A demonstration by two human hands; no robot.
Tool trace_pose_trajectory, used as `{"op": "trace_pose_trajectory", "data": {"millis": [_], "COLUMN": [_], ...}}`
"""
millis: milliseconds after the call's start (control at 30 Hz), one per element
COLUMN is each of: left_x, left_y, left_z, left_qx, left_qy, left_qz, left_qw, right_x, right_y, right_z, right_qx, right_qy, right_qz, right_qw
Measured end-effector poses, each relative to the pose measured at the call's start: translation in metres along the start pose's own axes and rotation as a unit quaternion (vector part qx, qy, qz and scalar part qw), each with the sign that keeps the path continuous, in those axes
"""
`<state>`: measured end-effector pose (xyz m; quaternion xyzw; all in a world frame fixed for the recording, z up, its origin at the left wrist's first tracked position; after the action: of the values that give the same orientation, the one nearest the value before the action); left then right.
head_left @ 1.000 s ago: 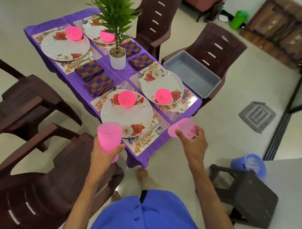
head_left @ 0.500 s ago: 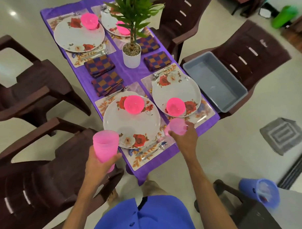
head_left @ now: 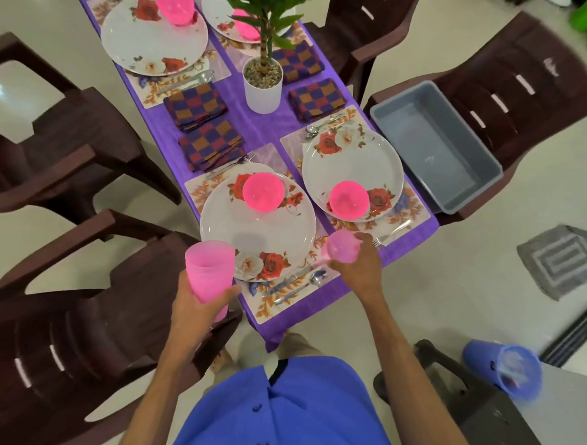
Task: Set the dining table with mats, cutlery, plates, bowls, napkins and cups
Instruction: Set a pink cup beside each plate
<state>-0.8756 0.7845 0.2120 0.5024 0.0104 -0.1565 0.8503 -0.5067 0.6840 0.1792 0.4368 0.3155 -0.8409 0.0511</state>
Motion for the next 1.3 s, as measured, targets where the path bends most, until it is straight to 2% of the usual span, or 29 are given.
{"op": "trace_pose_trajectory", "data": {"millis": [133,200,267,300,367,433,500,767,867,1000,1100,1200,1300], "left_x": [0.003,0.005,0.009,0.014,0.022,0.034,0.042,0.027,0.018,0.011,-0.003,-0.019,-0.03], "left_y": [0.008,0.012,0.021,0.025,0.036,0.051,0.067,0.077,0.078,0.079,0.072,0.062,0.059], "left_z": [0.0,0.001,0.0,-0.001,-0.004,-0.006,-0.009,-0.02,-0.025,-0.034,-0.042,-0.048,-0.054], "left_qx": [0.006,0.008,0.019,0.023,0.042,0.075,0.112,0.142,0.136,0.127,0.111,0.09,0.078], "left_qy": [-0.005,-0.012,-0.032,-0.049,-0.083,-0.12,-0.136,-0.148,-0.128,-0.116,-0.081,-0.035,-0.007], "left_qz": [-0.001,-0.004,-0.022,-0.036,-0.07,-0.108,-0.136,-0.155,-0.145,-0.124,-0.086,-0.06,-0.061], "left_qw": [1.0,1.0,0.999,0.998,0.993,0.984,0.975,0.966,0.972,0.977,0.987,0.994,0.995], "right_x": [-0.003,-0.015,-0.032,-0.036,-0.021,-0.002,0.009,0.0,-0.009,-0.019,-0.044,-0.074,-0.084], "right_y": [-0.016,-0.028,-0.058,-0.074,-0.115,-0.15,-0.171,-0.203,-0.216,-0.233,-0.248,-0.256,-0.255], "right_z": [0.007,0.016,0.032,0.04,0.066,0.093,0.104,0.093,0.084,0.068,0.05,0.02,-0.031], "right_qx": [-0.043,-0.051,-0.094,-0.111,-0.148,-0.216,-0.272,-0.322,-0.317,-0.3,-0.271,-0.244,-0.202], "right_qy": [-0.022,-0.002,0.023,-0.002,-0.132,-0.214,-0.206,-0.176,-0.174,-0.212,-0.221,-0.204,-0.153], "right_qz": [0.066,0.105,0.07,0.028,-0.051,-0.013,0.038,0.049,0.032,0.024,-0.055,-0.143,-0.152], "right_qw": [0.997,0.993,0.993,0.993,0.979,0.953,0.939,0.929,0.932,0.93,0.935,0.937,0.955]}}
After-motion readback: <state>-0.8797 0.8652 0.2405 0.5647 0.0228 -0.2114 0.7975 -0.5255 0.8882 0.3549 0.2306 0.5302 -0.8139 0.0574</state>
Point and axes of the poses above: each hand's wrist, its own z-axis away from the middle knuckle, its own x-axis out of the palm, y = z × x, the point moved 9 cm from there along -z, towards the middle knuckle, and after that the axes turned 10 degrees about z, right-handed, at the moved point
